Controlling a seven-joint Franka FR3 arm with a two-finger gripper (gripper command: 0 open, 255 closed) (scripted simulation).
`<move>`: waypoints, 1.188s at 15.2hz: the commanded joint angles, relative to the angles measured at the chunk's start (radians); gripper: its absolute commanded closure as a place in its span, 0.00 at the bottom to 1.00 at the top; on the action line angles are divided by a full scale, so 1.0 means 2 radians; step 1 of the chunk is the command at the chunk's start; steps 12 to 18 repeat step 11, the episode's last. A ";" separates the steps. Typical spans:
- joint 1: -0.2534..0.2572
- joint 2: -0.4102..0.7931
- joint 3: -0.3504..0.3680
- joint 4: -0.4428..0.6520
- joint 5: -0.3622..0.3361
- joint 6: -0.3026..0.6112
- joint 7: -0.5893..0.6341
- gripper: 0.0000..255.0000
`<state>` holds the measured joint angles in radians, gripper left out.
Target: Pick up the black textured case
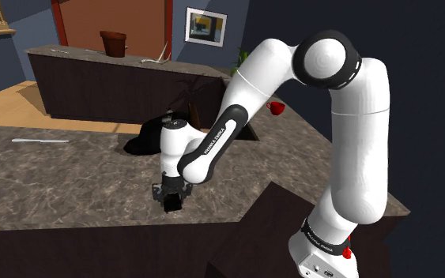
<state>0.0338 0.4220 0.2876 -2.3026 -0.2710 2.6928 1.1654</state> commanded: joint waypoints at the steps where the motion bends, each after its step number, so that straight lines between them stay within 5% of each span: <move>1: -0.005 -0.012 0.006 -0.002 0.008 -0.011 -0.006 1.00; 9: -0.022 -0.064 0.030 -0.007 0.042 -0.054 -0.031 1.00; 18: -0.023 -0.065 0.030 -0.007 0.043 -0.055 -0.031 1.00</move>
